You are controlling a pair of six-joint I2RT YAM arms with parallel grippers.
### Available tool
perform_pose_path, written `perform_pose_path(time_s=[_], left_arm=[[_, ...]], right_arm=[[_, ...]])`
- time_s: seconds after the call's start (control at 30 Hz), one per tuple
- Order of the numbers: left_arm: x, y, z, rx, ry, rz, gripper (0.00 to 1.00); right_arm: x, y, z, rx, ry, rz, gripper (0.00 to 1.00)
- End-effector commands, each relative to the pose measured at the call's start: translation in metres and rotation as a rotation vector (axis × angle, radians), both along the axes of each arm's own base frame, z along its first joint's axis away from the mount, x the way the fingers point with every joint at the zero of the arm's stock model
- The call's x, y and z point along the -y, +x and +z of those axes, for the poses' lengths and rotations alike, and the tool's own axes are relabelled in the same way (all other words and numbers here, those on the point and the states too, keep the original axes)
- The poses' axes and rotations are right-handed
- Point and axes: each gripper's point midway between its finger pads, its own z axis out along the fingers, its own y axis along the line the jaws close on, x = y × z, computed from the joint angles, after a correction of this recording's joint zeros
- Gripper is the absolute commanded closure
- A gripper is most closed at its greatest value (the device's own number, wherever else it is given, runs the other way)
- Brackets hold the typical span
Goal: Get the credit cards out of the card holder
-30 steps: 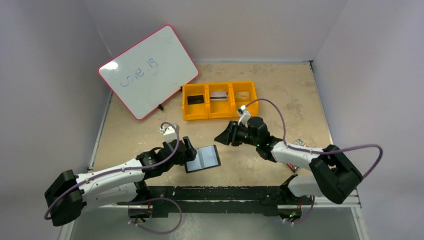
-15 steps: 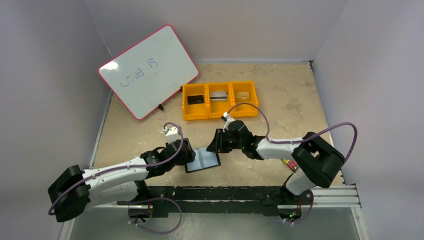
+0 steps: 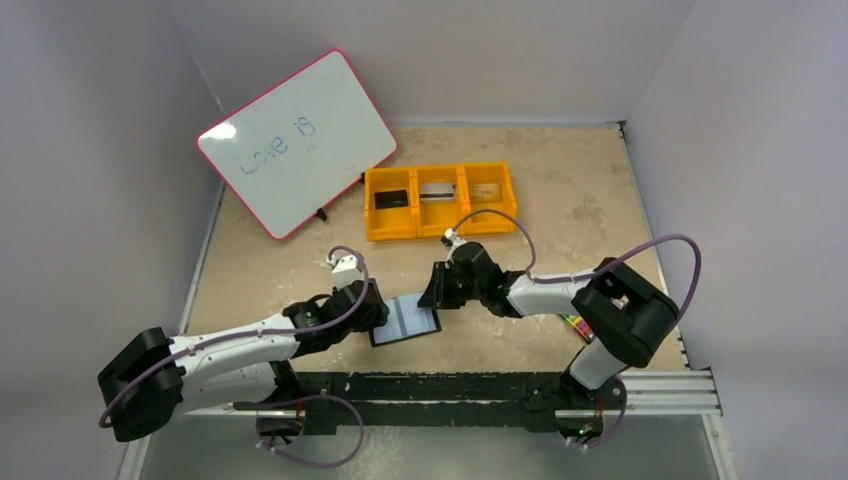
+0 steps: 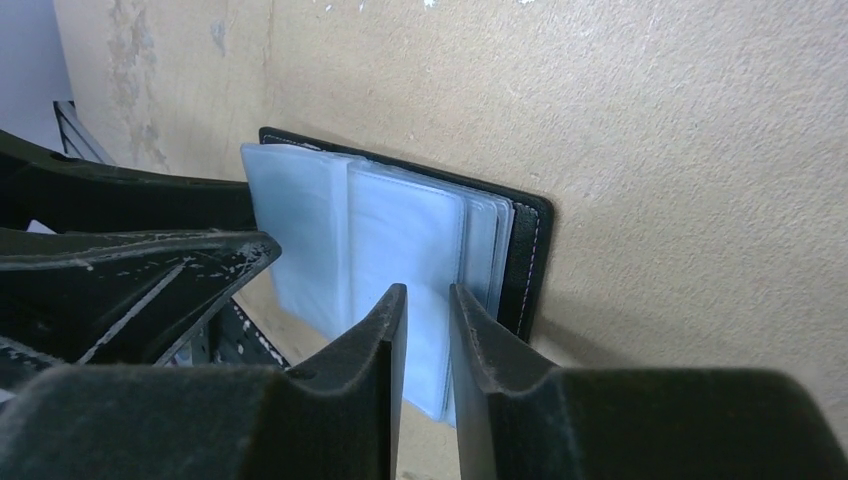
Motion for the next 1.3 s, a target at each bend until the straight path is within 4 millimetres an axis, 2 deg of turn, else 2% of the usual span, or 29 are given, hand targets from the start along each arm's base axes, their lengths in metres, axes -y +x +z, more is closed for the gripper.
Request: perform_pose_path(time_s=[0.0,0.23,0.47,0.73,0.93,1.13,1.27], left_arm=[[0.006,0.001,-0.002,0.008,-0.015,-0.024,0.57],[0.009,0.002,-0.002,0.01,-0.021,-0.028,0.6],[0.009,0.003,-0.002,0.012,-0.021,-0.027,0.62],[0.004,0.005,0.005,0.033,-0.026,-0.006,0.63],[-0.002,0.007,0.011,0.057,-0.025,0.02,0.63],[-0.013,0.009,0.017,0.075,-0.013,0.064,0.63],[-0.034,0.011,0.024,0.096,0.029,0.151,0.58]], right_arm=[[-0.012,0.003,0.016,0.029,0.048,0.031,0.78],[-0.027,-0.002,0.047,0.075,0.156,0.109,0.81],[-0.038,-0.005,0.044,0.044,0.182,0.146,0.8],[-0.052,-0.007,0.067,0.067,0.282,0.195,0.79],[-0.06,-0.012,0.062,0.045,0.293,0.238,0.78],[-0.079,-0.019,0.068,0.054,0.308,0.317,0.74],[-0.091,-0.024,0.063,0.068,0.246,0.362,0.71]])
